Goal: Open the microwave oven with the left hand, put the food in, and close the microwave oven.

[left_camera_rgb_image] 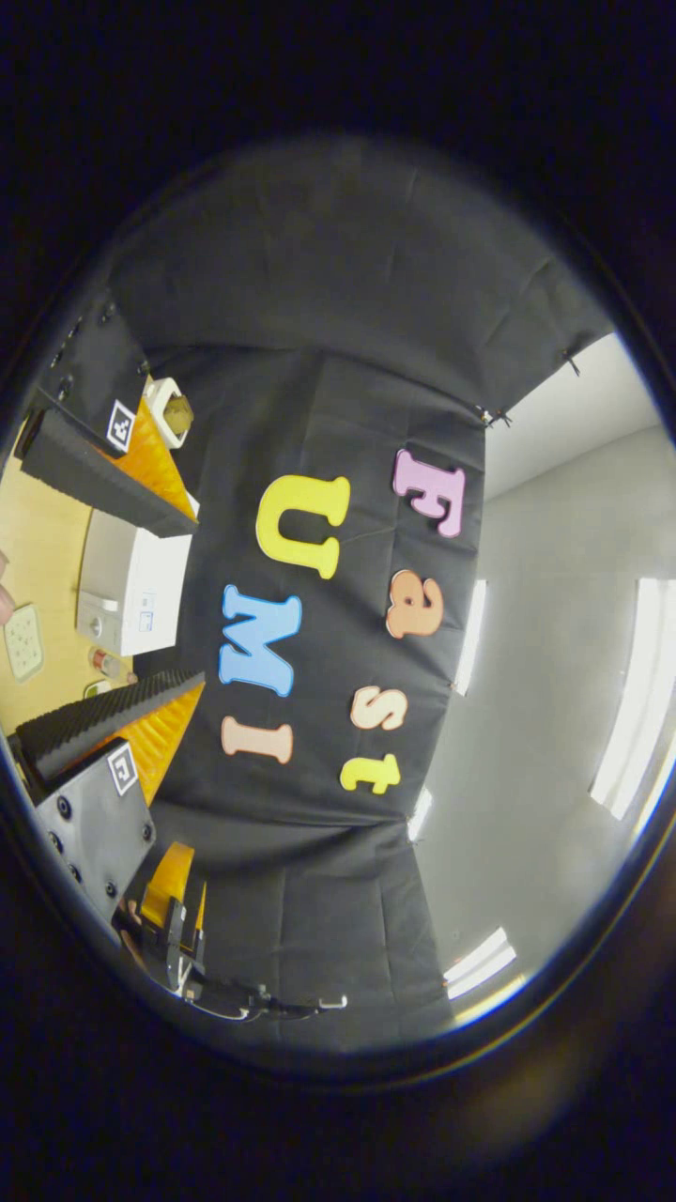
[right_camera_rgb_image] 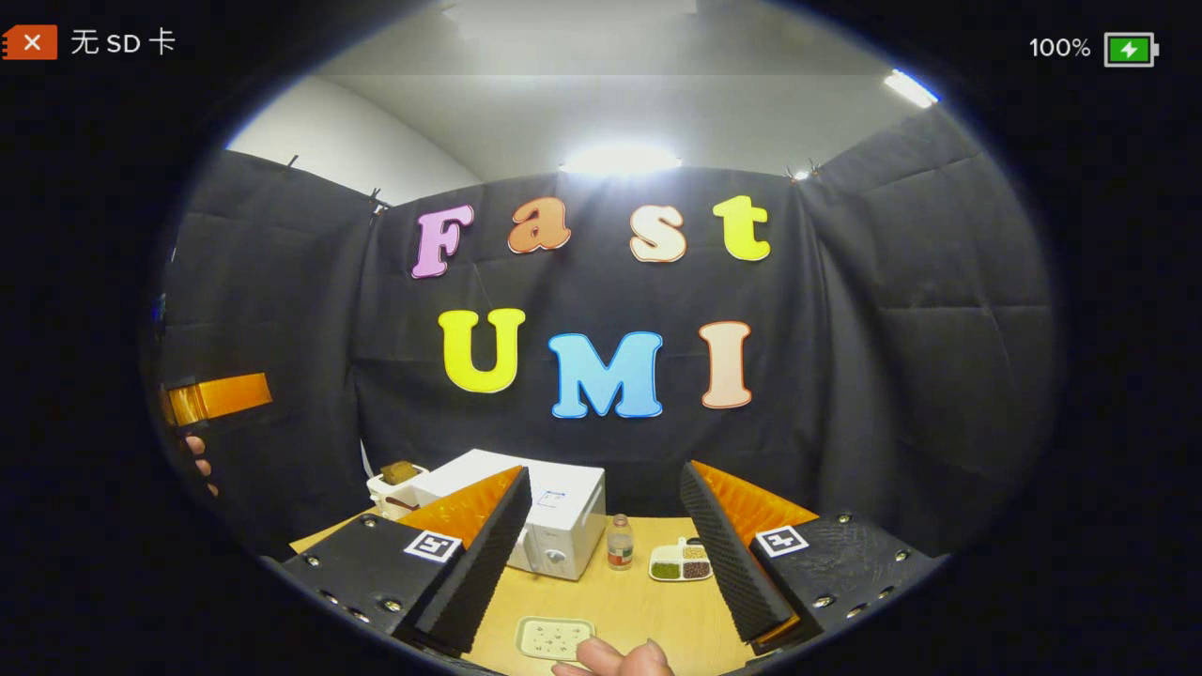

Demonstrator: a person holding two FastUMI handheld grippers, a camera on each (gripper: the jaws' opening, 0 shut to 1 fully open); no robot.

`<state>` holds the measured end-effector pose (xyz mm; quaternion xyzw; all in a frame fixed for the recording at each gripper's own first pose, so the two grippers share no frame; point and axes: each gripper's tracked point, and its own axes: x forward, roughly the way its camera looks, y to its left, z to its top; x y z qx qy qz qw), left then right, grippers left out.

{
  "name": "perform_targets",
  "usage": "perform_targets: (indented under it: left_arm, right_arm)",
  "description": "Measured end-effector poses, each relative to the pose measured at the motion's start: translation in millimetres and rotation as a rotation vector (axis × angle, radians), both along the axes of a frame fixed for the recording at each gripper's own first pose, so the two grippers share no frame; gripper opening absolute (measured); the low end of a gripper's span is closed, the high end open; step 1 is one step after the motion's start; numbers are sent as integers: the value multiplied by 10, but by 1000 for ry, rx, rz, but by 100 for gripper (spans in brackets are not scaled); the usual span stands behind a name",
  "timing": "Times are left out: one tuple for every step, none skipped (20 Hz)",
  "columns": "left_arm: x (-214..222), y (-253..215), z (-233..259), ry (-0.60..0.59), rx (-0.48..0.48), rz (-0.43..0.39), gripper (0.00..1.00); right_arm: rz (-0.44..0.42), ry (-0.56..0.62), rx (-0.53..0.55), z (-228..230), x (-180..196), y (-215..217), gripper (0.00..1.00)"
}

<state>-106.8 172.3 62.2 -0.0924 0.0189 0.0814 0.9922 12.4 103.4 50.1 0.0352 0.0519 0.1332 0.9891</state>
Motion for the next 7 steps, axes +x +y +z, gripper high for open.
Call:
perform_targets:
  left_arm:
    - [-57, 73, 29, -6, 3, 5, 93]
    - [-93, 150, 46, -10, 12, 11, 93]
    - [-135, 225, 59, -13, 24, 24, 93]
    - [-179, 291, 52, -14, 33, 37, 93]
    - [-216, 335, 37, -10, 39, 44, 92]
    - [-238, 363, -8, -3, 43, 48, 96]
    - [-252, 388, -32, 2, 48, 49, 93]
  right_arm:
    - [22, 5, 39, 44, -16, 143, 100]
    - [31, 15, 76, 70, -18, 228, 98]
    - [25, 18, 104, 101, 9, 246, 98]
    - [18, 18, 120, 127, 35, 279, 98]
    - [22, 12, 126, 160, 47, 333, 98]
    - [27, 10, 122, 162, 55, 388, 98]
    - [39, 16, 112, 143, 51, 459, 98]
